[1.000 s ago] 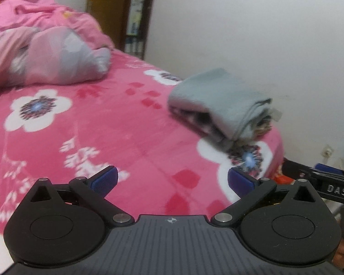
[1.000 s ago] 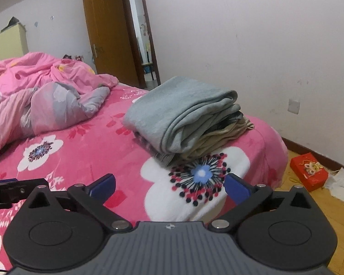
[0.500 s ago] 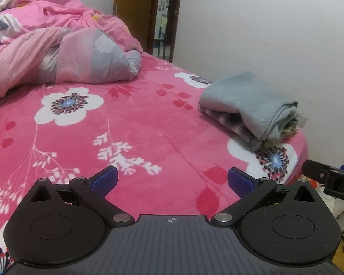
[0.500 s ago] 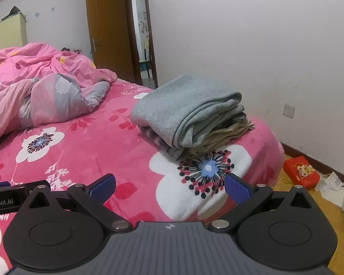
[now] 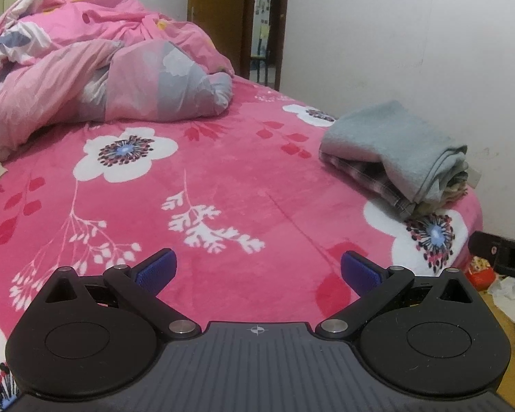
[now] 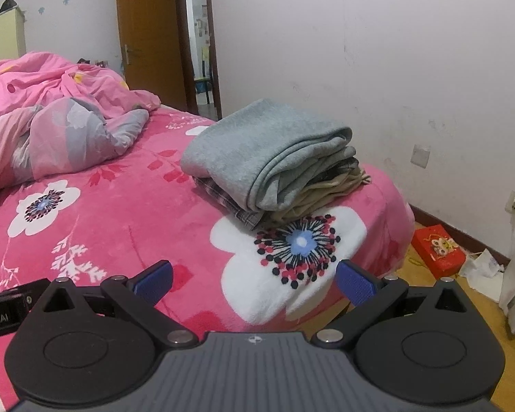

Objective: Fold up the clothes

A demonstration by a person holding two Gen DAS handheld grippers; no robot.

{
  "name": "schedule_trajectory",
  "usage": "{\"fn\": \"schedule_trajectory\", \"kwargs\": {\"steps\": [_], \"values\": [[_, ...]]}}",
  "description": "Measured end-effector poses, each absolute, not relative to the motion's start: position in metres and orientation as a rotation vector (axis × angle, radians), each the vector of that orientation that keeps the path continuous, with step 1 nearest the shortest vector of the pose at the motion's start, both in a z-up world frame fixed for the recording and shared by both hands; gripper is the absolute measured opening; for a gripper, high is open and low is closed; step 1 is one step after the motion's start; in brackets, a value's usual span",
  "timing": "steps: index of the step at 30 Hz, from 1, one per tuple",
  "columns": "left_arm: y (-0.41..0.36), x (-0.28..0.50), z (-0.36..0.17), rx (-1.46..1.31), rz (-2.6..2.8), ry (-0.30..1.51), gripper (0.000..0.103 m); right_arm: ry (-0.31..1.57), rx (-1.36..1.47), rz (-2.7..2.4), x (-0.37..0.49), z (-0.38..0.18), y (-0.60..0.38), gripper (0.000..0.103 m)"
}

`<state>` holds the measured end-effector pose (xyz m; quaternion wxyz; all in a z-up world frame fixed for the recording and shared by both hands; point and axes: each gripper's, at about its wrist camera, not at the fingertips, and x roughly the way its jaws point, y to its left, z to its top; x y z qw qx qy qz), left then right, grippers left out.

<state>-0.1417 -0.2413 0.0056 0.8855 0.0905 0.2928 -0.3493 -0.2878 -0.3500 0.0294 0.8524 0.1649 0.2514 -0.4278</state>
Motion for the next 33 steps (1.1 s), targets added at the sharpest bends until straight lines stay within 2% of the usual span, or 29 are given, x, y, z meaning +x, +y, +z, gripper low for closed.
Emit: {"fn": "schedule_trajectory", "kwargs": {"steps": [33], "values": [[-0.235,-0.139,0.010,0.193,-0.728,0.600,0.103,0.548,0.317,-0.885,-0.275,0.028,-0.342,0.103]]}}
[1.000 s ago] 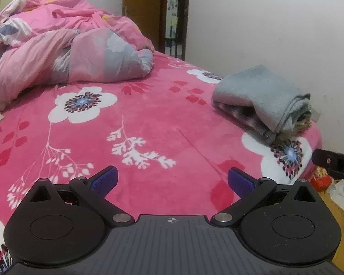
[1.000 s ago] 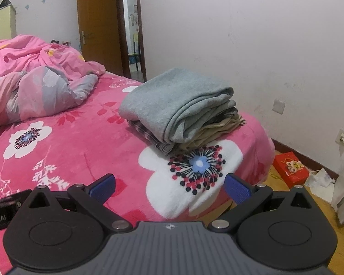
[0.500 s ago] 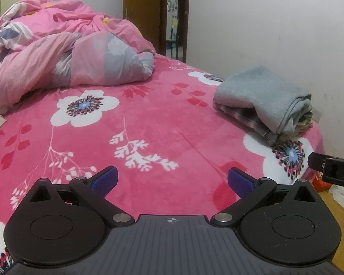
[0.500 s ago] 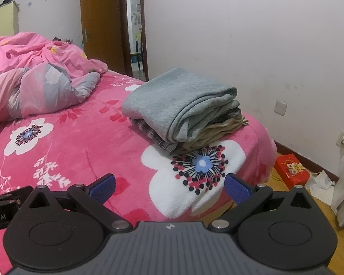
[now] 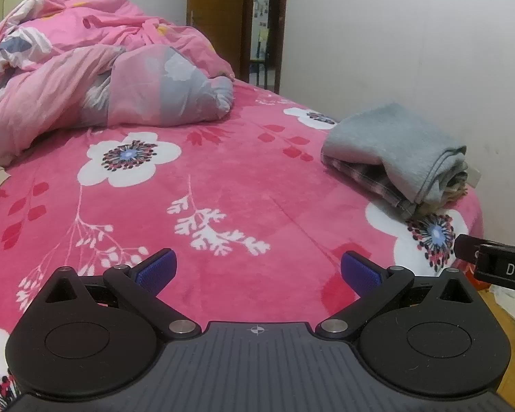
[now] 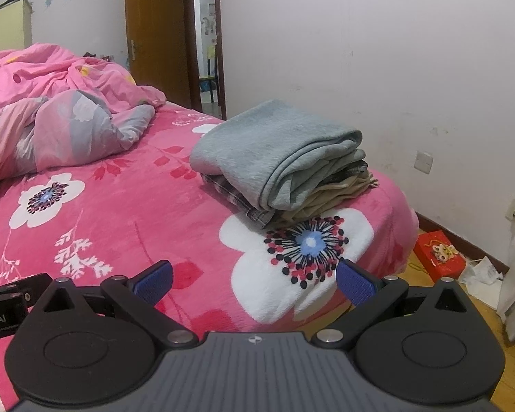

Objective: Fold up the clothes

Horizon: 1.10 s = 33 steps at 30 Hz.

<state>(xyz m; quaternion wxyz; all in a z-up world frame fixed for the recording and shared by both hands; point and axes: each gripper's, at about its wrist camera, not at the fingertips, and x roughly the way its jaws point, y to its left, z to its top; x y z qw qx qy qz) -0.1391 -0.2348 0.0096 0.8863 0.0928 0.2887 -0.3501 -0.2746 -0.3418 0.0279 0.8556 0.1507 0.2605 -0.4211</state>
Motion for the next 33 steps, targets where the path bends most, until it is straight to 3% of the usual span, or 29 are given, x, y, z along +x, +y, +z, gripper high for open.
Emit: {"fn": "schedule_trajectory", "kwargs": {"steps": [33], "values": [[-0.220,-0.128,0.008,0.185,-0.689,0.614,0.103,0.572,0.284,-0.886,-0.260,0.026,-0.333,0.103]]}}
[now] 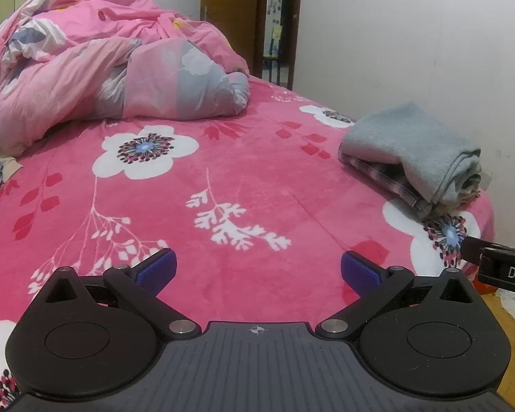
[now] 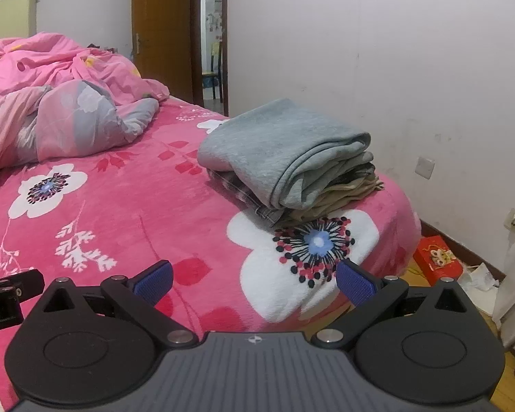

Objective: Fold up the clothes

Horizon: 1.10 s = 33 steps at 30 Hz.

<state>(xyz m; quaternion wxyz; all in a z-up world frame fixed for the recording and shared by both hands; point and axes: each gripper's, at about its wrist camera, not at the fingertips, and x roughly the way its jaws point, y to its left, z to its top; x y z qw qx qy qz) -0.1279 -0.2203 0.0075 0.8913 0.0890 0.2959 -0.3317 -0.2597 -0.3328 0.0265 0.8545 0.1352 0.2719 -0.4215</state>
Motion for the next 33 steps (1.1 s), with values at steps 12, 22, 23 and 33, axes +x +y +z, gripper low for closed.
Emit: {"fn": "schedule_trajectory", "kwargs": {"steps": [12,22,23,33], "values": [[-0.218,-0.128,0.007,0.187,-0.684,0.616,0.103,0.558,0.283,-0.898,-0.259,0.029,-0.329,0.103],[-0.220,-0.129,0.011,0.186,-0.676,0.598,0.103,0.537,0.266,-0.919,-0.259,0.036,-0.330,0.103],[-0.219,-0.129,0.012,0.186,-0.676,0.595,0.103,0.535,0.265,-0.919,-0.259,0.037,-0.330,0.103],[-0.218,-0.130,0.022,0.182,-0.680,0.560,0.103,0.509,0.258,-0.921,-0.258,0.048,-0.329,0.103]]}}
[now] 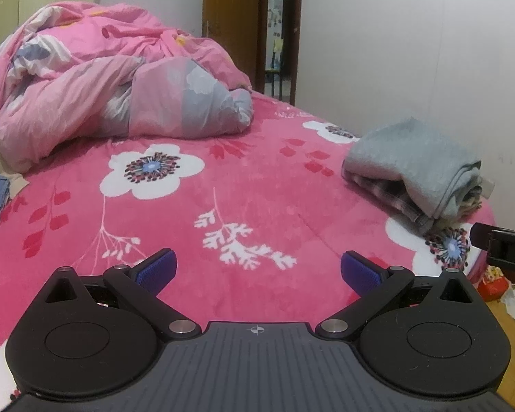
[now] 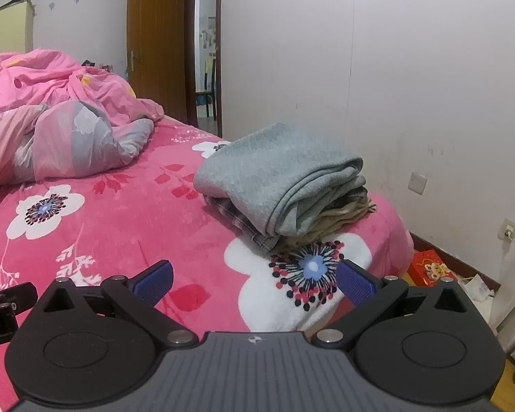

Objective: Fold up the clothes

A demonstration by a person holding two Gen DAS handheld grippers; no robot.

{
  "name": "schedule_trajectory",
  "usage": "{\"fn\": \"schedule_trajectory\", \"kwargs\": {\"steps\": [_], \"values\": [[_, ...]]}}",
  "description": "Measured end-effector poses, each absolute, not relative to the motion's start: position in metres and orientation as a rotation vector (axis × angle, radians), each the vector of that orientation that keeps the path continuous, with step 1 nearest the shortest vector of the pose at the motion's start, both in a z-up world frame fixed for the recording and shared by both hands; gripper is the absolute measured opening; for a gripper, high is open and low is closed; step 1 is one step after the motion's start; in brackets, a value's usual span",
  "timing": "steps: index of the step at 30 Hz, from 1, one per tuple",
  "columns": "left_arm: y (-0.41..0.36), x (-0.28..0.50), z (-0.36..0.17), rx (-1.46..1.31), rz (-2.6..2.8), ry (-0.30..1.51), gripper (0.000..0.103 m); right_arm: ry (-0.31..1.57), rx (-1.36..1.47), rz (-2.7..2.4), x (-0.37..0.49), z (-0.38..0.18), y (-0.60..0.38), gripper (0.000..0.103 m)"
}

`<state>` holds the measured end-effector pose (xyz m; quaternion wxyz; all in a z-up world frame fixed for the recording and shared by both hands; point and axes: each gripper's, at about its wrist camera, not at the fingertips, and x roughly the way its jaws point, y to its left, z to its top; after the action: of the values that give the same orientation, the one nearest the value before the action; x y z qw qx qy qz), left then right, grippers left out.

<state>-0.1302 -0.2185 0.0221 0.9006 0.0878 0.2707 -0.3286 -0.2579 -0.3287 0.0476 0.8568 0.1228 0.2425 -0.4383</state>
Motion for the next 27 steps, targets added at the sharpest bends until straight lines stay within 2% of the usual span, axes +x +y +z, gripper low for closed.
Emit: {"fn": "schedule_trajectory", "kwargs": {"steps": [27], "values": [[-0.241,-0.151,0.026,0.197,-0.755,0.544,0.103,0.505,0.255,-0.963,-0.273,0.050,-0.332,0.103]]}}
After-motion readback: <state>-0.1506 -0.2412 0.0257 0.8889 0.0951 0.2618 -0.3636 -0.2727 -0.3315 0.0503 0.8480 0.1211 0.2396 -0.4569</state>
